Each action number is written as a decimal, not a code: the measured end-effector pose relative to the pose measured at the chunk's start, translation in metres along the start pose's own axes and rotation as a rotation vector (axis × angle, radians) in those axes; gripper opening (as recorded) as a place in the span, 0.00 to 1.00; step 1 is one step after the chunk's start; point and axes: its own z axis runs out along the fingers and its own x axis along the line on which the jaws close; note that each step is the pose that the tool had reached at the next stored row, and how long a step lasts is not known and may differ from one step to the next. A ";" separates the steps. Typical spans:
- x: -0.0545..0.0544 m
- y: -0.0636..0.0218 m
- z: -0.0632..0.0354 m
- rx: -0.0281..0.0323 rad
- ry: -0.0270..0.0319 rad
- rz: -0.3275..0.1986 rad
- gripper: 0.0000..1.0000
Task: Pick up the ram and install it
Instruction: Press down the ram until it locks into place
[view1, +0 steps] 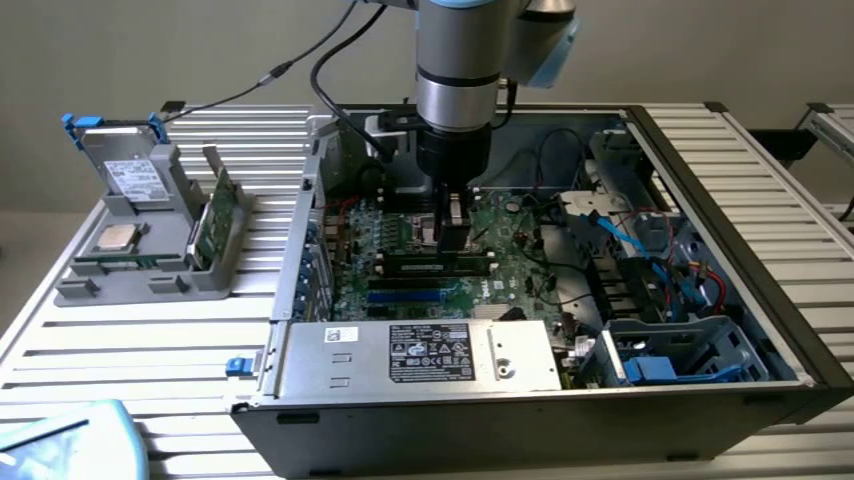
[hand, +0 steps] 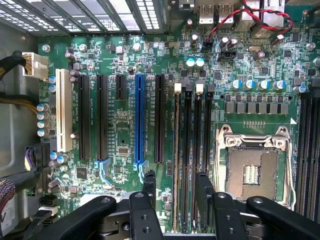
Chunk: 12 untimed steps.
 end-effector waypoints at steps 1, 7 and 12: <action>0.000 0.0000 0.0000 0.0000 -0.0001 0.000 0.45; 0.000 0.0000 0.0000 0.0000 -0.0001 0.000 0.45; 0.000 0.0000 0.0000 0.0000 -0.0001 0.000 0.31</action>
